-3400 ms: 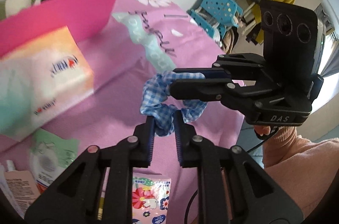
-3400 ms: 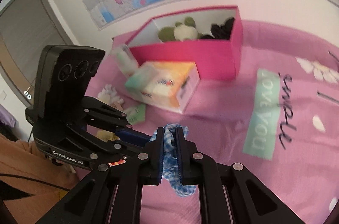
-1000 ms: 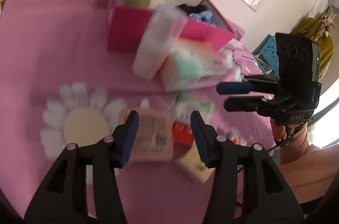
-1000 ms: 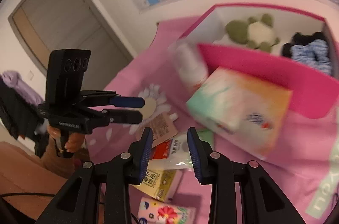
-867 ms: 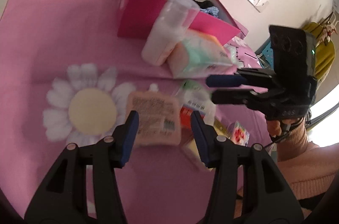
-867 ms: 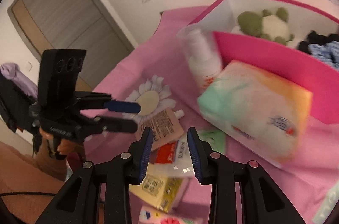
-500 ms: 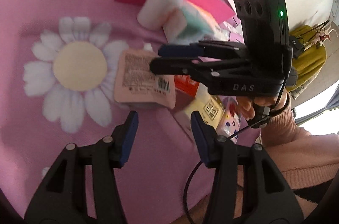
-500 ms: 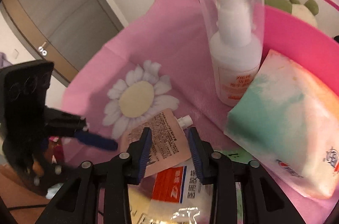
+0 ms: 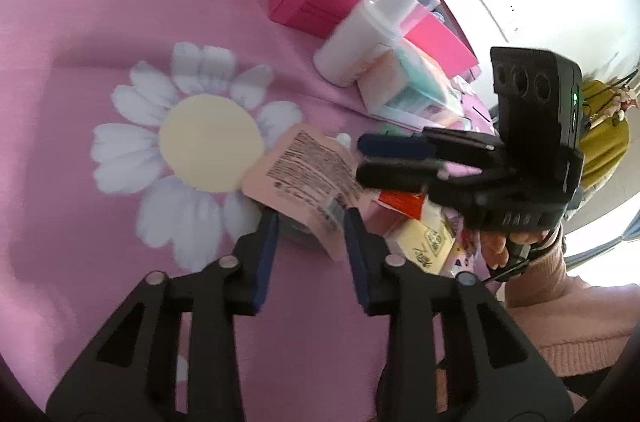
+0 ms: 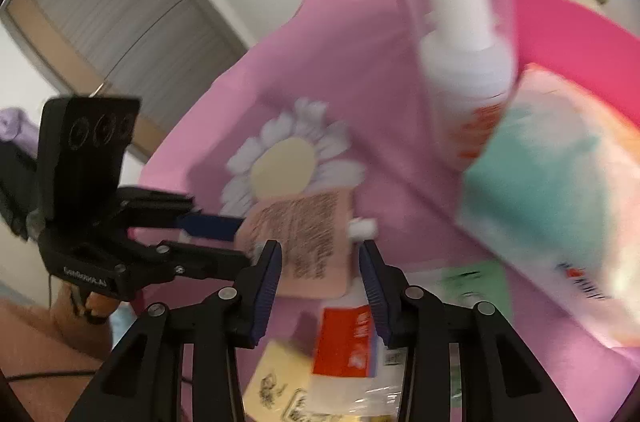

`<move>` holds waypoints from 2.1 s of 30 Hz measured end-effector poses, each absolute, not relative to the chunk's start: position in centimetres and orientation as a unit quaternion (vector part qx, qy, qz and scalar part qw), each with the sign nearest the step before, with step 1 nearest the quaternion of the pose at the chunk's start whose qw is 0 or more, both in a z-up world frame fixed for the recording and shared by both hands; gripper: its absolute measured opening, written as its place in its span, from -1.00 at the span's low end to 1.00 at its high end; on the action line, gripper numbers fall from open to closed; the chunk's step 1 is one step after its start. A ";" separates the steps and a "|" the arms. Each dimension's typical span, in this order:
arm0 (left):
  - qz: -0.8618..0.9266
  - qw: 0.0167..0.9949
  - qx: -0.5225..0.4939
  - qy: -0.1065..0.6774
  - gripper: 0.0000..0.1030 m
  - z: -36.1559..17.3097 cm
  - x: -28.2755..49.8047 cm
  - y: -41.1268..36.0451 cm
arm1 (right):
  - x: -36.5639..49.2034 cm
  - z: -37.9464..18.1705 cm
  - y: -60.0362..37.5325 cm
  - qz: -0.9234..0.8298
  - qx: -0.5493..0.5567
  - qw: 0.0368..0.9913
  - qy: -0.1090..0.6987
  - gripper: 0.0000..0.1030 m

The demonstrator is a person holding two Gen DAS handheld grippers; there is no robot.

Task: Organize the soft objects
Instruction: 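Move the right gripper down and grasp the beige squeeze pouch, then carry the beige pouch into the pink box and open the right gripper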

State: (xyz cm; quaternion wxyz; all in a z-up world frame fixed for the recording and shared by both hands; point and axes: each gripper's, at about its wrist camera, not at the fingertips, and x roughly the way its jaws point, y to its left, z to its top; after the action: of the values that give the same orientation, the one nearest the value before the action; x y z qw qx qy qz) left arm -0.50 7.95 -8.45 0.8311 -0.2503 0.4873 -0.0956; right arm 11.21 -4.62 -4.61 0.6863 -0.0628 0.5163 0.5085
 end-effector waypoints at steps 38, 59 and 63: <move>-0.148 0.914 -0.090 0.366 -0.48 7.1 10.7 5.4 | 17.5 10.3 -12.1 0.474 0.037 0.810 0.344 -0.44; -0.062 0.888 -0.108 0.443 -0.43 1.4 20.2 8.4 | 27.6 1.8 -10.3 0.380 0.059 0.809 0.444 -0.29; -0.054 0.900 -0.100 0.420 -0.42 2.1 17.9 9.0 | 25.9 2.6 -11.5 0.389 0.052 0.812 0.432 -0.29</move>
State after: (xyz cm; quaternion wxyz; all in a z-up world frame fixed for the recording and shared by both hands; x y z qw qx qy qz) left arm 17.86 8.98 2.11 0.9003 -0.1001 0.4201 -0.0538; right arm 25.93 -11.51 2.62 0.8124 0.0516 0.4317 0.3886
